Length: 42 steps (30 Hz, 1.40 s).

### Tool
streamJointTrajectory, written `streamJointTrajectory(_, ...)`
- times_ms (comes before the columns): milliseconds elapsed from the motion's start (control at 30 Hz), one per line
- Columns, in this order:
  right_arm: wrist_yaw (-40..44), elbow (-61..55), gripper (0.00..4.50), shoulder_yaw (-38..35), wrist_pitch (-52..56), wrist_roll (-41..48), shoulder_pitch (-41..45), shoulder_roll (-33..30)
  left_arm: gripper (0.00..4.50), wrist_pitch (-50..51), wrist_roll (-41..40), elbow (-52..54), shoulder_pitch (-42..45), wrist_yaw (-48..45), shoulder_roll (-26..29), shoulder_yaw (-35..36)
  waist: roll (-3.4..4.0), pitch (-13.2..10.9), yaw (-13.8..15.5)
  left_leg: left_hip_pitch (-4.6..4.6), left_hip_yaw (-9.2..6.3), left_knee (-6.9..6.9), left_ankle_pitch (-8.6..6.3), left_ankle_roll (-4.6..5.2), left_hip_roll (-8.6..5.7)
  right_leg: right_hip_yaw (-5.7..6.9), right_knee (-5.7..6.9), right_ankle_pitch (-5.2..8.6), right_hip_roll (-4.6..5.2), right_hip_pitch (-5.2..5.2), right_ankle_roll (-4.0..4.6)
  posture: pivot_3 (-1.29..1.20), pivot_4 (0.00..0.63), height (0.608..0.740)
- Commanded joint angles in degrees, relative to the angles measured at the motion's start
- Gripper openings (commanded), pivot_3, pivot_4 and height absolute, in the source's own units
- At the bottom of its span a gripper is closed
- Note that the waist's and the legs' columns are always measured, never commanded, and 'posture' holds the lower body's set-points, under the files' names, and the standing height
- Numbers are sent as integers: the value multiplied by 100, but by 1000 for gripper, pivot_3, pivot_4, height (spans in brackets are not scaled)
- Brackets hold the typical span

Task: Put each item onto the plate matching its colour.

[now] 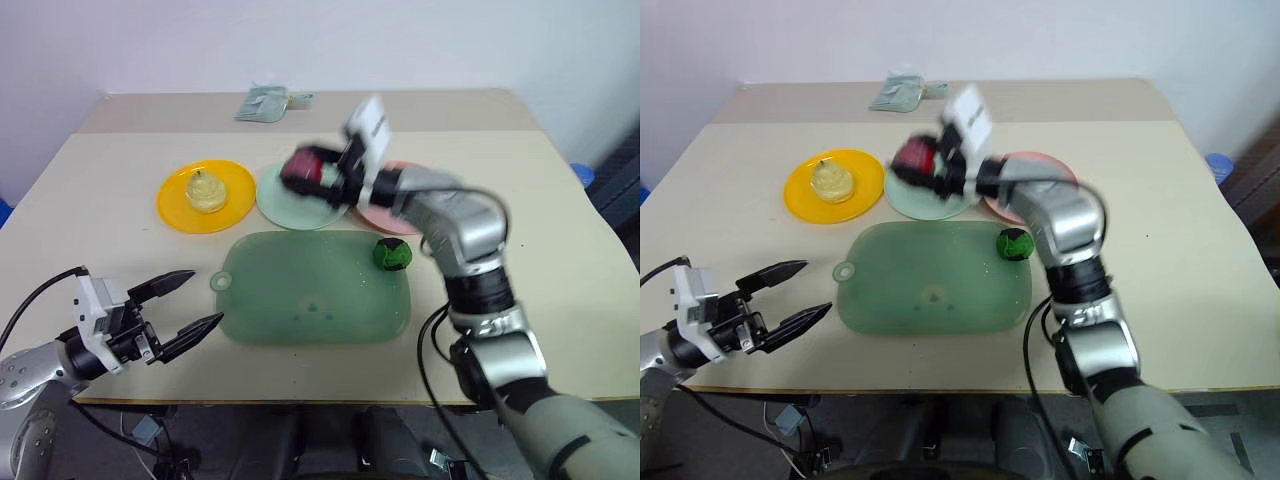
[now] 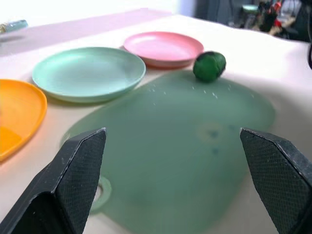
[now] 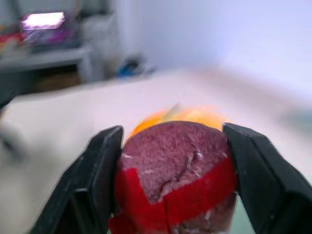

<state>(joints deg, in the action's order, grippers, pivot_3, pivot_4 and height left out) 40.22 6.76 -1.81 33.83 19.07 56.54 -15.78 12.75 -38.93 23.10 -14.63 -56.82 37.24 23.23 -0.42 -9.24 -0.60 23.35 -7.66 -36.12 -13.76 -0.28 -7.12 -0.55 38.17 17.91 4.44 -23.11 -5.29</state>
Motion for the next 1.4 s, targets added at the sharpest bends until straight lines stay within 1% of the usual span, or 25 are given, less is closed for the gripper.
streamJointTrajectory(33,-228,1016,3227,-281,-701,-306,142,-338,4500,44,-21,169,285,239,-60,-137,-2,1,-8,0,1,-1,0,-1,0,0,0,0,0,1,0,0,150,740)
streamJointTrajectory(167,-373,2696,3227,-308,-1722,-658,365,-511,4500,127,-14,154,706,528,-186,-334,2,-1,-56,2,8,2,3,-4,1,-4,6,0,0,17,0,0,150,740)
streamJointTrajectory(333,-671,4940,3227,-408,-3010,-969,671,-403,4500,208,-18,152,1001,563,-244,-577,7,-4,-145,2,26,9,6,-7,4,-18,15,0,-1,4,0,0,150,740)
streamJointTrajectory(433,-830,5696,3227,-459,-3418,-1060,805,-346,4500,205,-29,133,1030,480,-186,-623,7,-4,-197,3,28,8,6,-7,4,-19,15,0,-1,6,0,0,150,740)
streamJointTrajectory(533,-909,6205,3227,-502,-3603,-1122,714,-326,4500,276,-72,141,1138,403,-70,-636,7,-4,-196,2,28,8,7,-8,5,-20,15,0,-3,5,0,0,150,740)
streamJointTrajectory(567,-881,6284,3770,-499,-3646,-1156,687,-329,4500,309,-92,144,1178,408,-42,-627,7,-4,-195,2,28,7,7,-8,5,-20,15,0,-3,5,1,0,150,740)
streamJointTrajectory(633,-840,6340,4461,-527,-3710,-1172,667,-337,4500,371,-122,155,1237,423,-4,-610,8,-5,-195,2,28,4,7,-7,5,-21,15,0,-2,6,0,0,150,740)
streamJointTrajectory(667,-791,6303,4461,-569,-3743,-1133,653,-353,4500,414,-140,181,1268,449,5,-613,8,-5,-195,3,28,4,7,-7,5,-21,15,0,-3,6,0,0,150,740)
streamJointTrajectory(800,-651,5923,4461,-671,-3827,-1032,520,-495,4500,539,-181,275,1315,507,-3,-648,8,-5,-192,3,28,3,6,-7,5,-21,15,0,-3,6,0,0,150,740)
streamJointTrajectory(867,-354,5510,4461,-746,-3642,-882,370,-557,4500,591,-198,307,1322,518,-14,-657,8,-5,-182,3,28,2,6,-7,5,-21,15,0,-3,6,0,0,150,740)
streamJointTrajectory(900,-132,5049,4461,-788,-3402,-729,180,-612,4500,619,-197,313,1343,530,-25,-674,8,-5,-178,3,27,2,6,-7,5,-21,15,0,-3,7,0,0,150,740)
streamJointTrajectory(933,330,3987,4461,-766,-2828,-379,-310,-745,4500,651,-188,283,1408,538,-42,-729,8,-4,-154,3,27,2,6,-7,5,-21,15,0,-3,8,0,0,150,740)
streamJointTrajectory(1000,922,2184,4461,-666,-1883,161,-1185,-992,4500,697,-162,208,1530,534,-60,-815,9,-5,-79,4,21,-4,5,-5,5,-18,11,0,-3,13,0,0,150,740)
streamJointTrajectory(1033,1095,1452,4461,-607,-1480,376,-1572,-1125,4500,714,-149,162,1600,522,-58,-855,9,-5,-27,4,20,-3,4,-4,5,-18,8,0,-3,15,0,0,150,740)
streamJointTrajectory(1100,1177,487,4461,-550,-946,611,-2119,-1321,4500,731,-115,69,1736,492,-50,-928,13,-7,-16,4,20,-5,3,-2,5,-18,6,0,-3,16,0,0,150,740)
streamJointTrajectory(1200,1146,-226,4461,-514,-598,686,-2614,-1478,4500,747,-85,-58,1947,464,-51,-1017,17,-6,-35,1,21,-5,2,0,5,-20,13,-1,-3,15,-1,0,150,740)
streamJointTrajectory(1267,1137,-447,4461,-510,-461,713,-2761,-1521,4500,764,-81,-103,2038,450,-54,-1051,17,-6,-47,-2,22,-5,-2,6,5,-20,18,-1,-3,15,-1,0,150,740)
streamJointTrajectory(1400,1398,-774,4461,-308,-239,801,-3050,-1597,4500,764,-50,-171,2160,384,-57,-1134,16,-6,-12,-1,21,-3,3,-1,5,-20,16,-1,-3,15,-1,0,150,740)
